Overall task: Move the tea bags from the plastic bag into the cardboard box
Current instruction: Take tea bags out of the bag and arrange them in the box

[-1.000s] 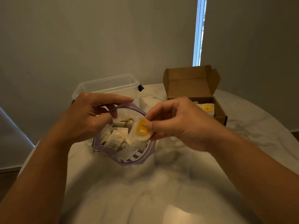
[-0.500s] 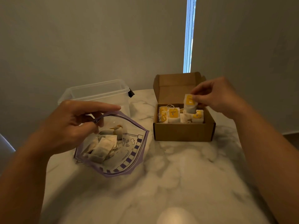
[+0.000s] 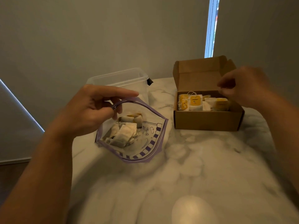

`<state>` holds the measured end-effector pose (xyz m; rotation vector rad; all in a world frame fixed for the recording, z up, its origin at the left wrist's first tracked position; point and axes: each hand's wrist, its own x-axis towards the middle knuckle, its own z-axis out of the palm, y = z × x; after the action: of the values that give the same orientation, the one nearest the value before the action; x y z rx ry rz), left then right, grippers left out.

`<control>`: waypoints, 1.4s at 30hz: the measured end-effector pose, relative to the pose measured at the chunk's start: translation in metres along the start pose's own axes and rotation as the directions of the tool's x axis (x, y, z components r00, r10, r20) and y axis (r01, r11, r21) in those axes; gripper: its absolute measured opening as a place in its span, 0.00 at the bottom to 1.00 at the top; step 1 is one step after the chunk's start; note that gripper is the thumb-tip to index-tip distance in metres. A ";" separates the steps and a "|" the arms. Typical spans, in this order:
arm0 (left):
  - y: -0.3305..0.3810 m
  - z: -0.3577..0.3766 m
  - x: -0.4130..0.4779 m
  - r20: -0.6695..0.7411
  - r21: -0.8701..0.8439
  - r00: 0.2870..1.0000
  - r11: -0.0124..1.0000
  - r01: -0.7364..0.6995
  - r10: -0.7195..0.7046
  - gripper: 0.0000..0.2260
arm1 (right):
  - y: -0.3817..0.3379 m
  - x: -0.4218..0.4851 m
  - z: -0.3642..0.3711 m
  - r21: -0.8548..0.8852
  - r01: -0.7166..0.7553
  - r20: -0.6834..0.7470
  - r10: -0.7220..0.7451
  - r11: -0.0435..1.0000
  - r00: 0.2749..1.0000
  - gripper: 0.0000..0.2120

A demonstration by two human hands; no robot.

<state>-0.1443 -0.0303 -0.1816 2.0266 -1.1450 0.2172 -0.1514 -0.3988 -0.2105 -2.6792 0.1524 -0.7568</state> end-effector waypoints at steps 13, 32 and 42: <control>0.000 0.000 -0.002 0.017 0.015 1.000 1.000 0.020 -0.020 0.27 | -0.131 -0.090 -0.011 0.737 0.020 0.411 -0.472 0.675 0.780 0.08; 0.002 0.002 -0.002 0.072 0.070 0.996 0.997 0.039 -0.044 0.24 | -0.208 -0.093 0.075 0.312 0.445 0.496 -0.543 0.840 0.678 0.10; 0.004 0.001 -0.002 0.047 0.053 0.998 0.998 0.035 -0.037 0.25 | -0.185 -0.092 0.055 0.329 0.347 0.349 -0.455 0.878 0.819 0.09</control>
<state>-0.1492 -0.0306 -0.1810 2.1072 -1.1418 0.1835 -0.1991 -0.1915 -0.2323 -2.5727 -0.6042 -0.2602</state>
